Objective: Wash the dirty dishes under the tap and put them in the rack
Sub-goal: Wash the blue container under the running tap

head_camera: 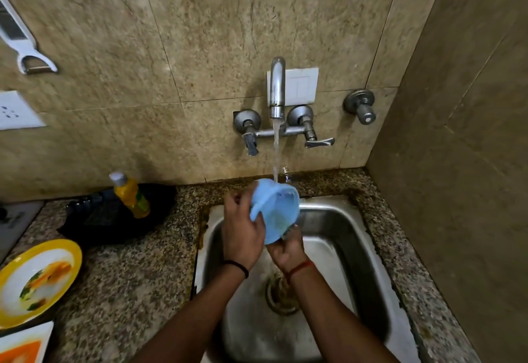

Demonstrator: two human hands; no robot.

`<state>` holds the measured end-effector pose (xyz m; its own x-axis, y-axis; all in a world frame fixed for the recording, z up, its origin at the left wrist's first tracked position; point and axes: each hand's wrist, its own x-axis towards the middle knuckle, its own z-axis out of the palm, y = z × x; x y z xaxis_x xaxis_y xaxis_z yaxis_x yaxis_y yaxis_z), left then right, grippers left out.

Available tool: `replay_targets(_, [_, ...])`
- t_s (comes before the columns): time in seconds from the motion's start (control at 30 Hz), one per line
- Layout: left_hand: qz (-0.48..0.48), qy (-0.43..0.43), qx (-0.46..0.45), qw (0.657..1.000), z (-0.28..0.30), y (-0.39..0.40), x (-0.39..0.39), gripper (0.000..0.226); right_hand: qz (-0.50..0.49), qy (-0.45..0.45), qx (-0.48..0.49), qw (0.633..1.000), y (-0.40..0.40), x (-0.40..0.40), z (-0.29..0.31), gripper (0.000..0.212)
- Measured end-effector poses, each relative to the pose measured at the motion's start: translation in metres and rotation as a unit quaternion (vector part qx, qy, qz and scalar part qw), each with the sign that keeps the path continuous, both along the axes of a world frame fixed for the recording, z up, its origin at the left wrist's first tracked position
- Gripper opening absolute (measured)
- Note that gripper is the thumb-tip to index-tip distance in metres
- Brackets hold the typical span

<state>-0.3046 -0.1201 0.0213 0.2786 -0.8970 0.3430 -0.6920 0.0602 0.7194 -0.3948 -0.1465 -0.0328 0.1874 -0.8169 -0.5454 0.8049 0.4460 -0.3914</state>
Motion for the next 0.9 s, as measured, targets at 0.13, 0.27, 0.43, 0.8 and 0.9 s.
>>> replay_targets(0.13, [0.095,0.478,0.207,0.849,-0.003,-0.012,0.013,0.025,0.060,-0.012,-0.054,0.997,-0.007,-0.014,0.018,0.051])
replay_targets(0.27, [-0.027,0.548,0.413,0.727,-0.009,0.001,0.023,0.026,0.103,-0.029,-0.053,0.993,-0.005,-0.024,0.015,0.068])
replay_targets(0.43, [-0.066,0.645,0.463,0.604,-0.019,0.000,0.036,0.064,0.115,-0.025,-0.058,0.991,0.004,-0.030,0.013,0.059])
replay_targets(0.8, [-0.015,0.570,0.445,0.691,-0.039,-0.005,0.028,0.068,0.084,0.233,-0.052,0.967,-0.010,-0.034,0.006,0.045])
replay_targets(0.9, [0.003,0.436,0.431,0.790,-0.031,-0.011,0.005,0.078,0.020,0.332,0.015,0.943,-0.017,-0.026,0.005,0.045])
